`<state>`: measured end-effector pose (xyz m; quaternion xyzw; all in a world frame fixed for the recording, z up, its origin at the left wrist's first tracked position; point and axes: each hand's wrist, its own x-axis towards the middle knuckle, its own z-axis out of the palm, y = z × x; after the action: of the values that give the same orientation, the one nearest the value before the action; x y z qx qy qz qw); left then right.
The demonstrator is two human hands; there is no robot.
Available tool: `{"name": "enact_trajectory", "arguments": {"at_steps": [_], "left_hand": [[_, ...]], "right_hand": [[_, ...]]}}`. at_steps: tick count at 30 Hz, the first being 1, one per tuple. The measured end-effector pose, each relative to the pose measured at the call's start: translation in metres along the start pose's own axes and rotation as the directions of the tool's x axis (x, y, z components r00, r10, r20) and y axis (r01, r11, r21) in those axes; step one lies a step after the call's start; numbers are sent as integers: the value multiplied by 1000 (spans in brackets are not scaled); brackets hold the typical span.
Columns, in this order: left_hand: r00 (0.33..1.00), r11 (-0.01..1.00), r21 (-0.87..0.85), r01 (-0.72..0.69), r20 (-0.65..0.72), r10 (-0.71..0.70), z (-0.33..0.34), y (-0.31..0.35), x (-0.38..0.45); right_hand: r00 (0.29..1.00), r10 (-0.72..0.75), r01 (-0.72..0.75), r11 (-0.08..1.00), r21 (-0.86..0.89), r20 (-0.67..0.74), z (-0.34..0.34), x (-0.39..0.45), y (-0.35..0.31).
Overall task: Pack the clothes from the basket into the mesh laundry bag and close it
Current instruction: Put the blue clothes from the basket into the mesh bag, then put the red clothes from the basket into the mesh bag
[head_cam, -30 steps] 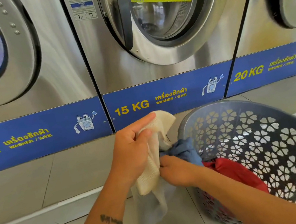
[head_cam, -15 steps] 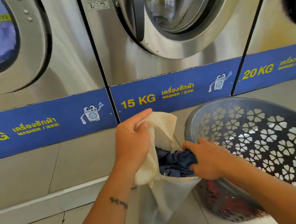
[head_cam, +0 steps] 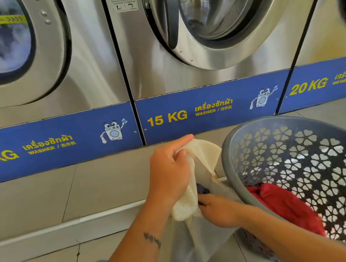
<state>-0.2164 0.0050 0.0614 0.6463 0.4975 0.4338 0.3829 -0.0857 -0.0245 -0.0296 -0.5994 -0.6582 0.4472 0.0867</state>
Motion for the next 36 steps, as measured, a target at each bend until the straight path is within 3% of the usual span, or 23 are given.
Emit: {"name": "enact_trajectory", "arguments": {"at_steps": [2,4,7,10,12,16,19,22,27,32,36], "left_hand": [[1000,1000,7,20,-11,-20,5,-2,-2],[998,999,13,33,-46,-32,10,-3,-4],[991,998,32,58,-126,-53,15,-5,4],[975,988,42,151,-171,-142,23,-11,11],[967,979,36,202,-167,-194,32,-19,12],[946,963,3,269,-188,-264,40,-26,13],[951,950,77,304,-85,-298,50,-31,12],[931,910,287,300,121,-345,67,-42,7],[884,881,428,203,307,-353,88,-53,16],[817,865,462,198,410,-406,103,-59,30],[765,859,442,259,448,-462,107,-65,37]], "right_hand": [[997,23,-16,996,-92,69,0,6,10],[999,-14,20,985,-170,33,-1,8,11],[997,-62,55,990,-134,-53,-19,-4,-11],[997,-72,65,975,-211,-24,-60,-31,-25],[995,-54,31,969,-246,-88,-91,-52,-18],[957,90,-117,990,-84,-274,-144,-70,32],[937,274,-322,918,-232,-217,-161,-57,86],[893,436,-444,809,-384,-113,-151,-43,131],[805,592,-463,596,-656,-30,-119,-10,195],[714,695,-507,593,-625,80,-97,25,250],[643,763,-504,487,-713,66,-62,18,289]]}}
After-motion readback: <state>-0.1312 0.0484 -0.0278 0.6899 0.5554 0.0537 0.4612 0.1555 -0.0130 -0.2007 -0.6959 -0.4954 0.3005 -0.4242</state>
